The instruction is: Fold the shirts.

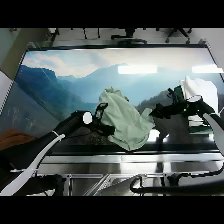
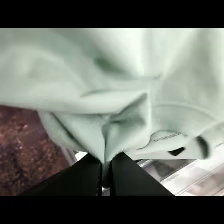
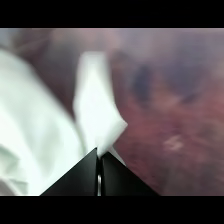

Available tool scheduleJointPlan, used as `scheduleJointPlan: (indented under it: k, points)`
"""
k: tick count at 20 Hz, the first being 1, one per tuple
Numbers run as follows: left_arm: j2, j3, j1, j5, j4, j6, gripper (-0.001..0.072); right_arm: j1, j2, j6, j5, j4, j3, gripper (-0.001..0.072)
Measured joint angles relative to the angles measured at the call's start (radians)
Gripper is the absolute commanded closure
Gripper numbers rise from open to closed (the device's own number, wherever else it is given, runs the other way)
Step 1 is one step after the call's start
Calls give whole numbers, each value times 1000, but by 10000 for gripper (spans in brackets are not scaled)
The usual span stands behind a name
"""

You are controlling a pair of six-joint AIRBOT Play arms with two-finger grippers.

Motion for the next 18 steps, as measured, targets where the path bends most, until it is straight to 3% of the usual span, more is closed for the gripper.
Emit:
scheduleJointPlan:
  k: [5,9,14,18]
  points:
    - [127,264,127,-123,-14,11,690,-42,130,-33,145,224,178,697]
    - [263,656,263,-157,-89,14,691,-111,293,-40,142,398,482,697]
    - [368,1075,338,-163,-133,14,690,-198,453,-44,-17,381,857,697]
    - [492,988,352,-129,-136,14,690,-232,512,-43,-76,331,988,697]
